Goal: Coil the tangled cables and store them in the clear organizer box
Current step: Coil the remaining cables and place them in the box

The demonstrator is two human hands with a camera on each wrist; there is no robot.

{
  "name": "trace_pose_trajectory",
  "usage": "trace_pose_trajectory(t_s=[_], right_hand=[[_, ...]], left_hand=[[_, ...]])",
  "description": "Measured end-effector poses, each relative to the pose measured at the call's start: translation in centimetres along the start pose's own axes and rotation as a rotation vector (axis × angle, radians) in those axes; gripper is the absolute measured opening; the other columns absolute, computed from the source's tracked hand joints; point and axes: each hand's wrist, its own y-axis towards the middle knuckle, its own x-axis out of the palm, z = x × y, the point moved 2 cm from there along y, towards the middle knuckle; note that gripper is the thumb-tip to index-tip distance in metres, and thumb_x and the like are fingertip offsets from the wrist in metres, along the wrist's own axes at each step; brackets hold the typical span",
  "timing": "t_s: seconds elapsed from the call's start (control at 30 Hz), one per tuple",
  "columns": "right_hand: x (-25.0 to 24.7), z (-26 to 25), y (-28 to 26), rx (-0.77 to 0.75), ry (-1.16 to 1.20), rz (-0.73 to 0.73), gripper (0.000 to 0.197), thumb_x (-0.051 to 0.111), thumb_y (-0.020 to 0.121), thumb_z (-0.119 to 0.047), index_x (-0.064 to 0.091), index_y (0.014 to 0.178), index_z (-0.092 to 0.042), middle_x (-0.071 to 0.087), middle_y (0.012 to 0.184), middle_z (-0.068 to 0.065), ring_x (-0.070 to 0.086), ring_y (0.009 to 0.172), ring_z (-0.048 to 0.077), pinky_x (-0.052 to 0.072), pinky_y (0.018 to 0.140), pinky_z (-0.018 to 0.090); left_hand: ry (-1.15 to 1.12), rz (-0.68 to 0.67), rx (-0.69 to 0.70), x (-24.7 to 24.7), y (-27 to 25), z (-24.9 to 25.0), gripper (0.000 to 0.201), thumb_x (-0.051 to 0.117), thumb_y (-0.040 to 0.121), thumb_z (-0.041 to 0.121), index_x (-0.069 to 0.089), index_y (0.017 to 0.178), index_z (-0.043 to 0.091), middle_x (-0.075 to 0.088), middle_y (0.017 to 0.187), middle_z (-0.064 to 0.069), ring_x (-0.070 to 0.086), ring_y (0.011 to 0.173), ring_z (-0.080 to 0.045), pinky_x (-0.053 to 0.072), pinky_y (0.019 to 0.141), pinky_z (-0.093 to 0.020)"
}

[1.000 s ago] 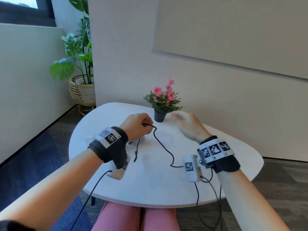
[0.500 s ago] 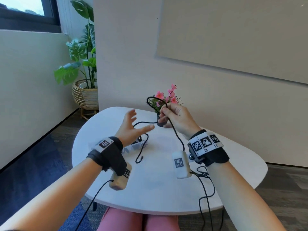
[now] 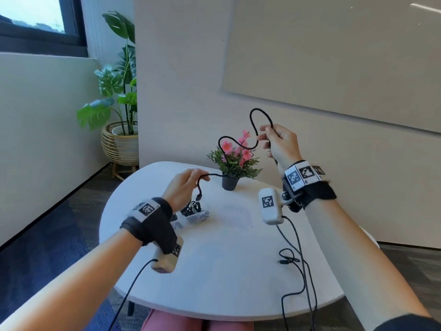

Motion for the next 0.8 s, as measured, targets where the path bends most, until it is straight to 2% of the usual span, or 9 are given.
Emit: trace_pose_trajectory(t_s=[0.2, 0.27, 0.33, 0.4, 0.47, 0.57, 0.67, 0.73, 0.8], right_hand=[[2.0, -2.4, 4.0, -0.128, -0.143, -0.004, 0.021, 0.047, 0.097, -0.018, 0.067, 0.104, -0.012, 0.062, 0.078, -0.001, 0.045, 0.048, -0.002, 0.032, 0.041, 0.01], [3.0, -2.9, 4.6, -0.134, -0.098, -0.03, 0.021, 0.047, 0.098, -0.018, 0.066, 0.105, -0.011, 0.062, 0.077, 0.0, 0.044, 0.049, -0.001, 0.032, 0.041, 0.01], [3.9, -2.9, 4.9, -0.135, -0.037, -0.048, 0.02, 0.046, 0.098, -0.016, 0.065, 0.103, -0.009, 0.061, 0.077, 0.001, 0.049, 0.048, -0.005, 0.034, 0.043, 0.01], [4.5, -2.7, 5.1, -0.125, 0.032, -0.06, 0.019, 0.046, 0.098, -0.013, 0.063, 0.101, -0.008, 0.061, 0.077, 0.003, 0.05, 0.047, -0.006, 0.035, 0.044, 0.01], [4.9, -2.3, 5.0, -0.11, 0.071, -0.098, 0.018, 0.045, 0.098, -0.012, 0.062, 0.1, -0.007, 0.061, 0.075, 0.004, 0.05, 0.048, -0.004, 0.036, 0.045, 0.009], [5.2, -2.1, 4.5, -0.103, 0.091, -0.15, 0.017, 0.044, 0.099, -0.011, 0.061, 0.098, -0.007, 0.061, 0.075, 0.006, 0.05, 0.051, -0.001, 0.037, 0.046, 0.009], [4.5, -2.4, 4.8, -0.132, 0.059, -0.122, 0.02, 0.043, 0.099, -0.01, 0.06, 0.087, -0.013, 0.06, 0.072, 0.005, 0.049, 0.05, -0.001, 0.035, 0.044, 0.009], [3.5, -2.6, 5.2, -0.17, 0.009, -0.089, 0.022, 0.043, 0.099, -0.01, 0.059, 0.084, -0.015, 0.059, 0.07, 0.004, 0.048, 0.045, -0.004, 0.034, 0.043, 0.009], [2.2, -2.3, 5.3, -0.191, -0.056, -0.057, 0.021, 0.044, 0.098, -0.01, 0.06, 0.086, -0.013, 0.058, 0.067, 0.002, 0.046, 0.043, -0.005, 0.034, 0.044, 0.009]], left_hand=[[-0.62, 0.156, -0.001, -0.9, 1.6, 4.7, 0.053, 0.026, 0.101, 0.037, 0.062, 0.099, -0.002, 0.064, 0.115, -0.009, 0.055, 0.118, -0.022, 0.042, 0.102, -0.04], [-0.766, 0.086, -0.019, -1.1, 1.9, 5.2, 0.046, 0.039, 0.095, 0.046, 0.064, 0.093, 0.007, 0.062, 0.122, -0.01, 0.057, 0.117, -0.023, 0.044, 0.1, -0.044], [-0.668, -0.009, -0.065, -0.8, 1.9, 4.8, 0.044, 0.066, 0.078, 0.045, 0.058, 0.106, 0.012, 0.057, 0.128, -0.008, 0.059, 0.114, -0.022, 0.049, 0.094, -0.043], [-0.283, -0.027, -0.086, 0.0, 1.7, 3.6, 0.072, 0.08, 0.064, 0.039, 0.047, 0.124, 0.017, 0.051, 0.131, -0.001, 0.054, 0.118, -0.015, 0.051, 0.086, -0.032], [-0.005, 0.082, -0.085, 0.6, 1.7, 1.8, 0.082, 0.082, 0.066, 0.035, 0.038, 0.133, 0.019, 0.042, 0.135, 0.002, 0.045, 0.123, -0.012, 0.046, 0.085, -0.025], [0.046, 0.098, -0.128, 2.5, 1.8, -0.5, 0.074, 0.079, 0.07, 0.036, 0.039, 0.13, 0.017, 0.044, 0.132, 0.002, 0.048, 0.116, -0.012, 0.046, 0.092, -0.03], [0.414, -0.277, -0.147, 7.5, 0.0, -2.4, 0.041, 0.069, 0.08, 0.039, 0.054, 0.113, 0.021, 0.059, 0.118, 0.004, 0.06, 0.099, -0.012, 0.049, 0.084, -0.029], [0.692, -0.663, -0.043, 12.1, -2.4, -3.8, 0.03, 0.063, 0.085, 0.037, 0.059, 0.11, 0.023, 0.06, 0.118, 0.001, 0.058, 0.104, -0.016, 0.046, 0.089, -0.029], [0.834, -0.968, 0.093, 16.3, -4.5, -4.9, 0.034, 0.062, 0.086, 0.033, 0.057, 0.118, 0.021, 0.053, 0.128, -0.005, 0.049, 0.118, -0.023, 0.041, 0.1, -0.041]])
